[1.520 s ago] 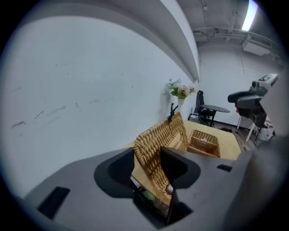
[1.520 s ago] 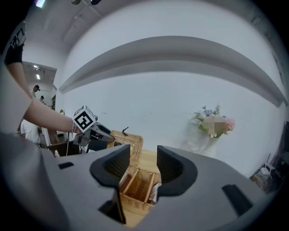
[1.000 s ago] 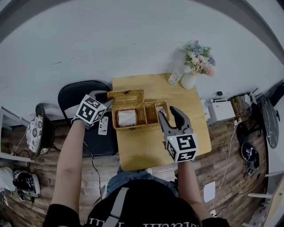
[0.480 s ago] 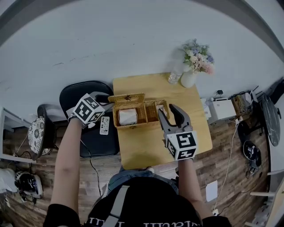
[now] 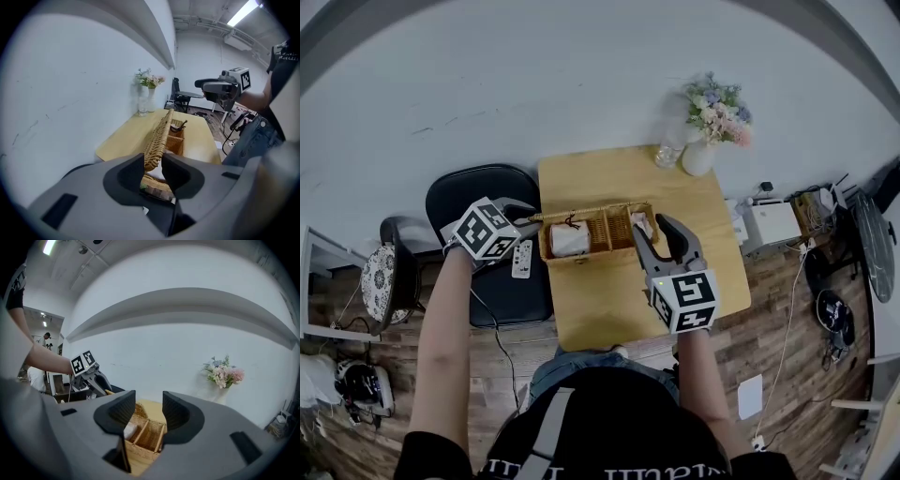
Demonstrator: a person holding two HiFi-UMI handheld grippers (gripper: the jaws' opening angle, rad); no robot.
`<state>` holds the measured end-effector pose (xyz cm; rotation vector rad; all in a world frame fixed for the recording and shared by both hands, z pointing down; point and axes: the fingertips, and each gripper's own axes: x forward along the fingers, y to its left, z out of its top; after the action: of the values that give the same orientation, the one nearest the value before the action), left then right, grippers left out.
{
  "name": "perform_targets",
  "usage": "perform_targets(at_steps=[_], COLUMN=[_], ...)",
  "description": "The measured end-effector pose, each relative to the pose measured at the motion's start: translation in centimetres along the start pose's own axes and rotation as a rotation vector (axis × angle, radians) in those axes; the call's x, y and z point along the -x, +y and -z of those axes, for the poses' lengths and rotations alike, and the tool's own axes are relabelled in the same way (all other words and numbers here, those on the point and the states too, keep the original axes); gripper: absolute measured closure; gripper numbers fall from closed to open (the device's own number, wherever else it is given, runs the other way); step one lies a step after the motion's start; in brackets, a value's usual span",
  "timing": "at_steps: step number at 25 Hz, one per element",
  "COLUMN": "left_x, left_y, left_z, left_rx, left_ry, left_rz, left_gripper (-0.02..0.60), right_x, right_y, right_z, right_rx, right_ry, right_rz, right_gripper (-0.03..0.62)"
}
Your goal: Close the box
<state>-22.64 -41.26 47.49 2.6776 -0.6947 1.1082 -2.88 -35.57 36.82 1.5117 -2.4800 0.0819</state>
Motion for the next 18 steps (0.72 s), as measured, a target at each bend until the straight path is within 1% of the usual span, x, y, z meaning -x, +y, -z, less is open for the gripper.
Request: perform_targets(at_steps=[3,8,13,16,18], left_x=[-0.2,-0.7,-1.6,-2.4,-3.1], left_y=[-0.5,-2.0,-3.9,-5.1,-5.7], left_z=[0.3,1.3,2.8,4.0,5.1], left_rx=[0.001,-0.042,-0.13,-0.139,-0.172], left_ry=[0.007,0.052,0.116,0.154,0.188], left_rz=[0.018,0.046,0.062,0.081,0.078], left_gripper=[0.462,0.447,0.433,0.424,0.42], right_x=[-0.2,-0.6,-0.8,-1.0,-1.0], right_y=[0.0,0.5,0.5,0.5,0.7], right_z=[0.0,0.3,0.6,0.7,0.8], right_rx=[-0.009,-0.008,-0.006,0.002,0.011], right_ry=[-0.002,0.005,0.014,0.022,0.027], right_rz=[-0.009,-0.027,-0.034,-0.039,-0.045], right_gripper=[0.404,0.404,0.404,0.404,0.404])
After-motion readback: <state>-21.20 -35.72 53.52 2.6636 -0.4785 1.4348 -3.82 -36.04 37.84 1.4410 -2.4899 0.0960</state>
